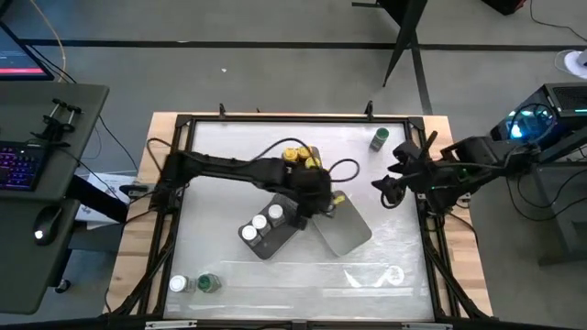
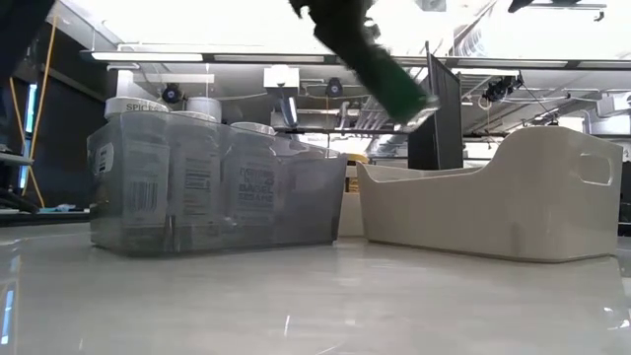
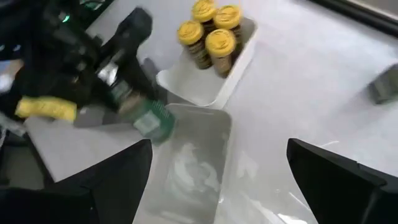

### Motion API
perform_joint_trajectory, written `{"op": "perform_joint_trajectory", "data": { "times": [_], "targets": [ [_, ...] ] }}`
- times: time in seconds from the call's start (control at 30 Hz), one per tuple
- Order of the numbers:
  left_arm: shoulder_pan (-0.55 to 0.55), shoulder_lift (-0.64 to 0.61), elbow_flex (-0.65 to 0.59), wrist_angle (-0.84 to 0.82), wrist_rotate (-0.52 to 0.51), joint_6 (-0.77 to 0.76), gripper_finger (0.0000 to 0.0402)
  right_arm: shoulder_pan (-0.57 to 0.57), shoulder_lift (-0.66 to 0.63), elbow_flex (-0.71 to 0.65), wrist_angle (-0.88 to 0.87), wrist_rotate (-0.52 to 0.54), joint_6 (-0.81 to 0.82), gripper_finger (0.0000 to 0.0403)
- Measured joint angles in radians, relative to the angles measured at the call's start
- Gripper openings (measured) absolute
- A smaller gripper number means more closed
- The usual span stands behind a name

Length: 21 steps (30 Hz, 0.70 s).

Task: Sort spices by type
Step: Put the bottom right green seasoning bottle into the gray bin

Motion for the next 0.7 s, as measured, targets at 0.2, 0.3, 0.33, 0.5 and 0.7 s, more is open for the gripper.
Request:
{"op": "perform_joint_trajectory", "data": {
  "times": [0.2,0.3,0.33,0.5,0.7],
  "targets": [
    [0.002,0.179,0.193,-0.093,0.055,-0.083,0.0163,0.006,0.004,0.000,-0.020,0.037,0.017,0.0366],
    [-0.004,0.217,0.222,-0.120,0.051,-0.104,0.0163,0.006,0.007,0.000,-0.019,0.045,0.010,0.0366],
    [-0.005,0.221,0.223,-0.126,0.045,-0.113,0.0163,0.006,0.007,0.000,-0.018,0.046,0.009,0.0366],
    [-0.006,0.243,0.221,-0.214,0.021,-0.165,0.0163,0.004,0.007,0.000,-0.018,0.054,0.017,0.0366],
    [-0.003,0.233,0.223,-0.212,0.018,-0.189,0.0163,0.004,0.007,0.000,-0.018,0.069,0.017,0.0366]
  ]
}}
